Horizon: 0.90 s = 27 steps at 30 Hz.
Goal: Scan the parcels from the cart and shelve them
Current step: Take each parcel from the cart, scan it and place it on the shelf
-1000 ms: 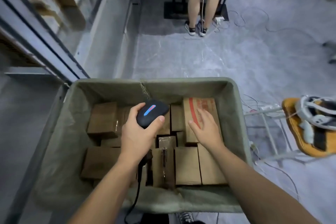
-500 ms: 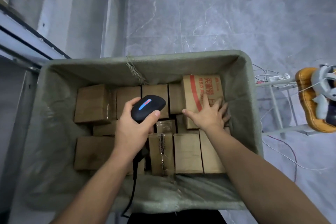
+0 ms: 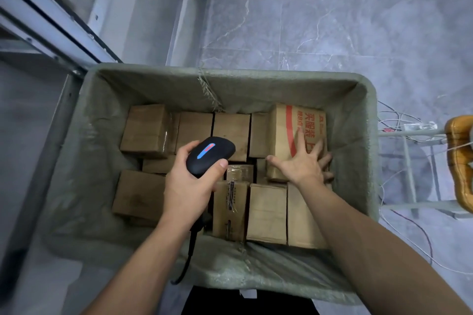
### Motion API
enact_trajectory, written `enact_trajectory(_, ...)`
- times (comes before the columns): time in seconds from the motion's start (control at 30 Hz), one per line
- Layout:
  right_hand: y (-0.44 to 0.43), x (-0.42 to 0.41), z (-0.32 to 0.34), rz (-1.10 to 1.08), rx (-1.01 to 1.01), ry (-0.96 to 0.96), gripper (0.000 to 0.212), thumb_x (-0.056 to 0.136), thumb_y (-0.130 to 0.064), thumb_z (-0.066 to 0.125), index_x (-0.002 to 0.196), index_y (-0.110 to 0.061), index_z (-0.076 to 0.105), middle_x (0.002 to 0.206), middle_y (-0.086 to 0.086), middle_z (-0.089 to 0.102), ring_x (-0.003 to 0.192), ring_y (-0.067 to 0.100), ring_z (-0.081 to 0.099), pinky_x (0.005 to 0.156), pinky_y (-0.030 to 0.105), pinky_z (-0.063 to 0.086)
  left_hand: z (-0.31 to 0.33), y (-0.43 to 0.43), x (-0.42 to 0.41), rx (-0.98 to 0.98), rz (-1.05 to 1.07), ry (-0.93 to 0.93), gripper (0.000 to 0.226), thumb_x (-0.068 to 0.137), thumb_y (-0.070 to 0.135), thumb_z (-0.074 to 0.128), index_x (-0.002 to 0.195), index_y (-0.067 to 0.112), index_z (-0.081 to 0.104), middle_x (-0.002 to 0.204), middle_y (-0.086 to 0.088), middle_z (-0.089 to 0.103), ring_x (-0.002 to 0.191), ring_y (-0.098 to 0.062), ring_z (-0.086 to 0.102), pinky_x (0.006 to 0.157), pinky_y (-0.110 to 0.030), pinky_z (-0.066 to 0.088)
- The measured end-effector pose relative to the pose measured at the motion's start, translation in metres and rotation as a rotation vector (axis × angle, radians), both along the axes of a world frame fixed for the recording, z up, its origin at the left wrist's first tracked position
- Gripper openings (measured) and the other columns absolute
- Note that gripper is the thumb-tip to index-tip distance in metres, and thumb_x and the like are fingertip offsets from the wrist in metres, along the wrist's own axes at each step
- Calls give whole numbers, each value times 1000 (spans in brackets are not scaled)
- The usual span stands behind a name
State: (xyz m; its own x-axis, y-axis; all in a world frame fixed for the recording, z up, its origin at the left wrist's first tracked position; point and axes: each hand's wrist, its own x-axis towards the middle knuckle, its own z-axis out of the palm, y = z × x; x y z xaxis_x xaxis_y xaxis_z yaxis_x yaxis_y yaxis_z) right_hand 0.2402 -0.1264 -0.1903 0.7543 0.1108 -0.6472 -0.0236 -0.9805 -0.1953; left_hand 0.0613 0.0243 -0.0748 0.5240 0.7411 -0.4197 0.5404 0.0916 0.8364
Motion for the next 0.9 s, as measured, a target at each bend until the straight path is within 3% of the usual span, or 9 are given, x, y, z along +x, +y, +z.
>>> enact_trajectory(0.13,-7,-2,7,1,102,-6,109,72,-81,64,153,-55,-4,167,4,-10,151,45,-5,115,71,13,1,-2,-7,1,32,-24,54,62,57,77,111,54,54,104,5,74,78,-18,72,65,-18,52)
enact_trajectory(0.27,-11,-6,12,-14,310,53,104,75,-74,66,154,-55,1,167,-3,-5,151,40,3,118,66,13,4,-7,-14,-2,69,-52,58,67,49,79,121,43,56,103,0,74,64,-14,69,58,-14,50)
enact_trajectory(0.37,-9,-10,14,-126,509,117,108,72,-70,70,156,-51,5,166,-4,1,150,35,16,121,57,21,6,-9,-18,11,80,-57,59,72,44,80,125,38,56,99,3,75,56,-11,67,62,-17,50)
enact_trajectory(0.5,-12,-16,23,-173,646,99,93,86,-50,72,157,-50,12,166,-2,12,150,24,24,123,44,23,10,-12,-22,5,99,-91,63,63,55,76,121,44,56,96,5,75,56,-13,67,68,-27,50)
enact_trajectory(0.73,-17,-25,45,-21,672,-125,61,101,-16,56,152,-42,35,168,4,10,153,18,15,115,20,13,16,-13,-23,-5,115,-134,51,65,53,77,110,52,55,91,16,74,56,-15,68,68,-31,54)
enact_trajectory(0.83,-19,-27,50,56,532,-239,52,100,-10,47,145,-36,51,168,4,7,153,26,14,121,29,16,21,-15,-20,-11,107,-152,47,69,47,77,110,50,55,88,21,73,57,-16,68,68,-31,55)
enact_trajectory(0.9,-21,-28,54,115,369,-245,48,101,-27,49,148,-39,46,169,-1,1,154,27,8,122,48,22,24,-16,-19,-6,91,-163,49,70,46,77,113,48,55,86,27,72,58,-17,69,66,-29,54)
